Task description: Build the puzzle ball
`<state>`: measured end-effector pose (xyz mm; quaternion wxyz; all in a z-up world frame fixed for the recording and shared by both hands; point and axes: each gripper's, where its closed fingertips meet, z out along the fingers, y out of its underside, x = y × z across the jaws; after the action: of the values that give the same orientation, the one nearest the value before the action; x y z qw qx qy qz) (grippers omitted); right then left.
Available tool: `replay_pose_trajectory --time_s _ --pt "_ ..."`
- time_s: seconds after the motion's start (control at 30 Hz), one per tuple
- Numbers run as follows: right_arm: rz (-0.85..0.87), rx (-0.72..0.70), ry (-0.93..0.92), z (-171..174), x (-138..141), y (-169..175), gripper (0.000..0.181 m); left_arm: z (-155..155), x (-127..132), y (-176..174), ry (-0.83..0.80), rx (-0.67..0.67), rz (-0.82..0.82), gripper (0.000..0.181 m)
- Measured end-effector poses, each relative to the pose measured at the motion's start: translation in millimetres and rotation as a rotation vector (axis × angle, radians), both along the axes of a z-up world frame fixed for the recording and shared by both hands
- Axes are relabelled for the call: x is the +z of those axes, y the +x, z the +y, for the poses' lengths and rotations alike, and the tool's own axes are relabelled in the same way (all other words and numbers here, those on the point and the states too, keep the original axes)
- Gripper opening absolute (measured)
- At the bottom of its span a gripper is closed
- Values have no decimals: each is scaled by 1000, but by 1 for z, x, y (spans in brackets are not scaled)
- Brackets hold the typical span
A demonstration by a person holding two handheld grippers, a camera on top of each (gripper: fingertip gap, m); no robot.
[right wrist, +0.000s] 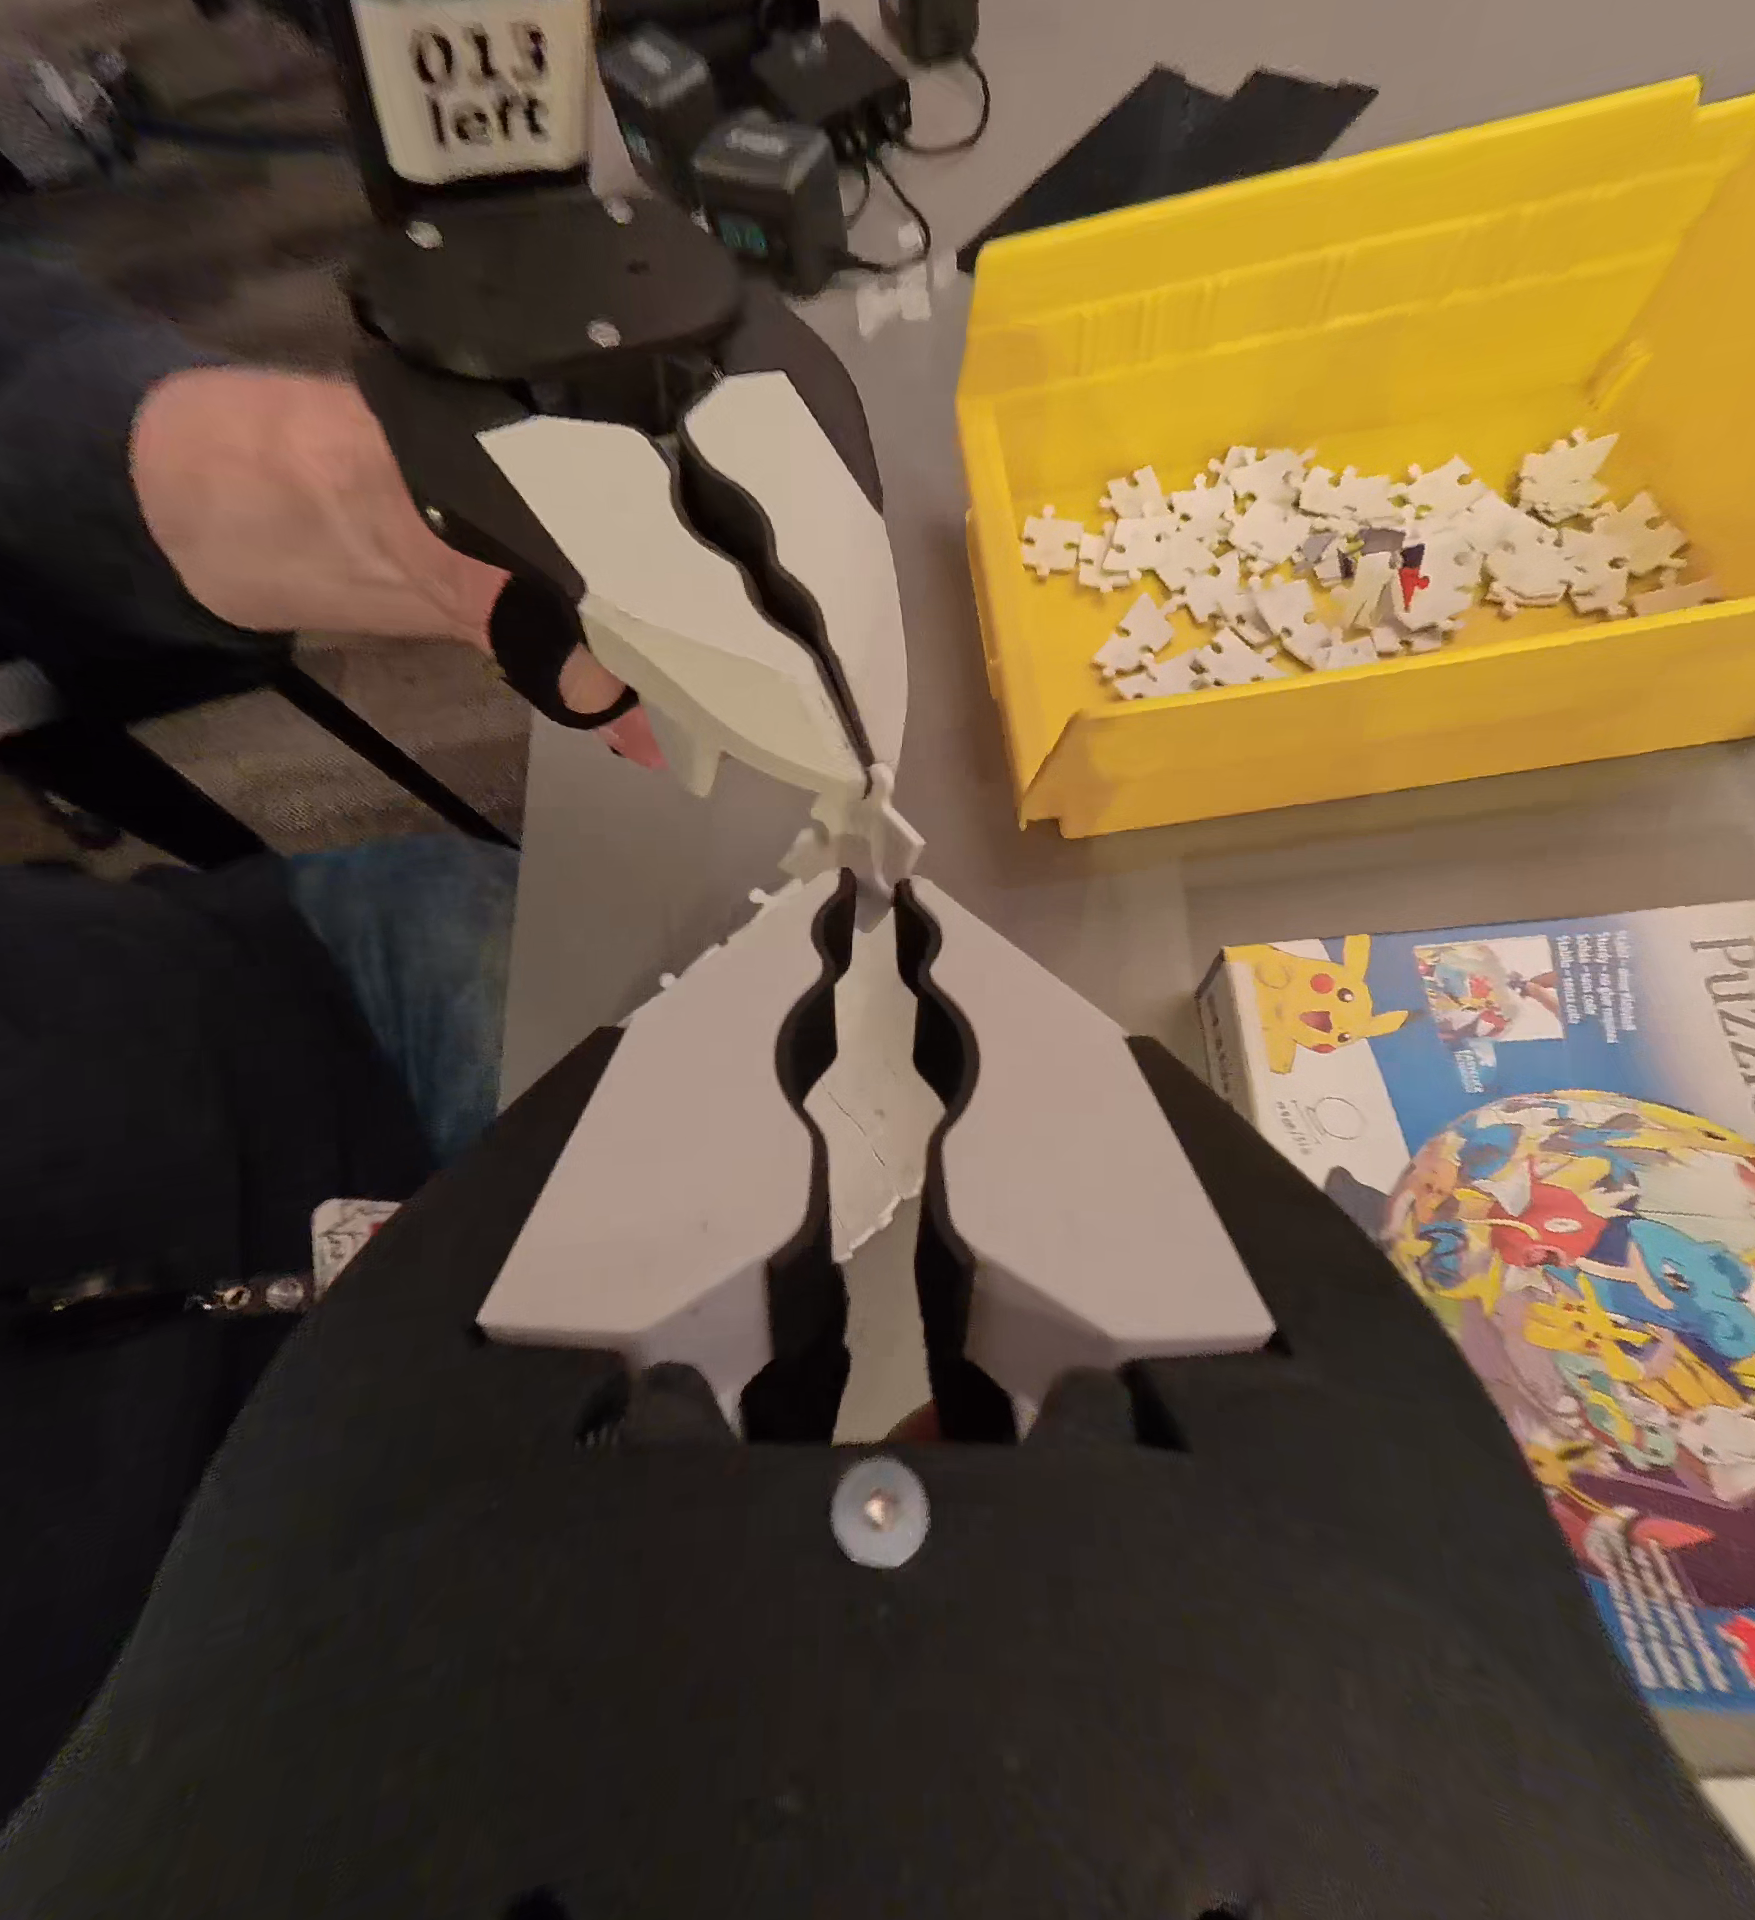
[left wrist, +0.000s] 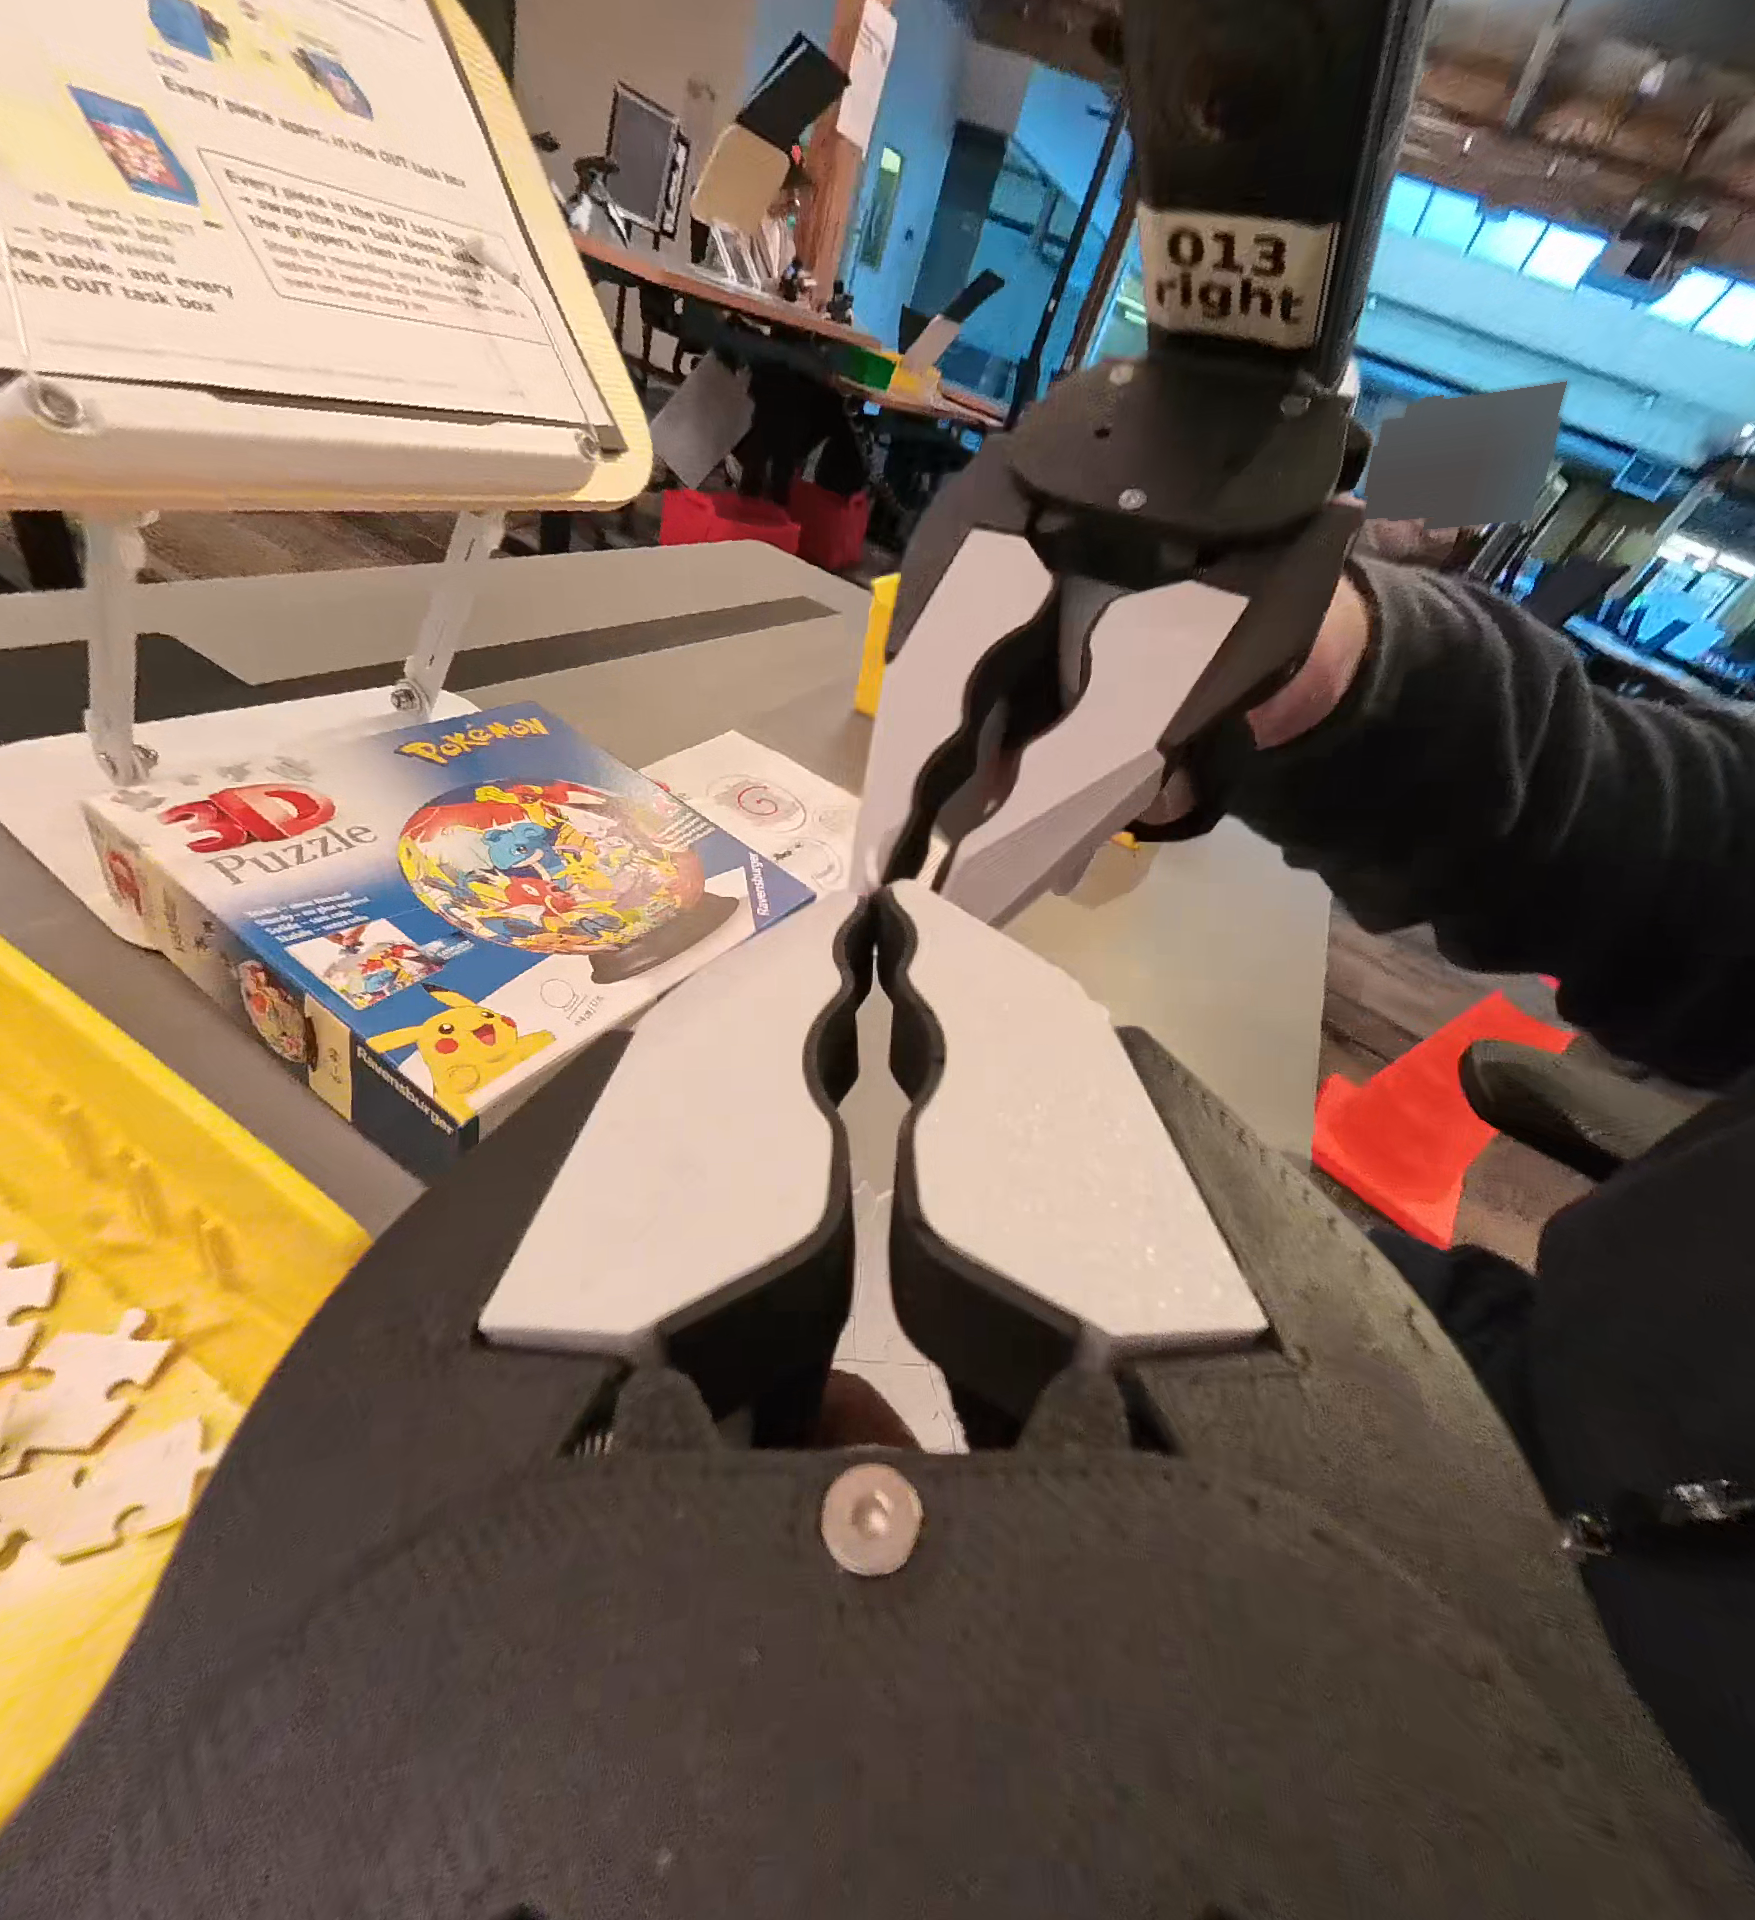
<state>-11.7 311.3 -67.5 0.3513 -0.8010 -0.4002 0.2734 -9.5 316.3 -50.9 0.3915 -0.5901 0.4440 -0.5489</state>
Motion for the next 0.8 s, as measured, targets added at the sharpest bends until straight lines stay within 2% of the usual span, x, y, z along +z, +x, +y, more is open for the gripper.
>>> replay_pose_trajectory --time_s 0.1,0.37,0.5,0.63,0.8 --pt "38 -11 -31 -2 1 4 0 1 -5 1 -44 -18 -5 0" --pt "78 -30 -60 0 -2 11 0 -1 -5 6 -106 -52 -43 0" --pt "38 -31 -72 1 -5 17 0 1 -8 5 -85 -50 -18 5" --pt "-88 -38 -94 5 -20 27 0 5 -22 1 42 -36 125 20" --pt "-133 -32 -134 2 -53 28 0 6 -48 -8 112 -54 288 31"
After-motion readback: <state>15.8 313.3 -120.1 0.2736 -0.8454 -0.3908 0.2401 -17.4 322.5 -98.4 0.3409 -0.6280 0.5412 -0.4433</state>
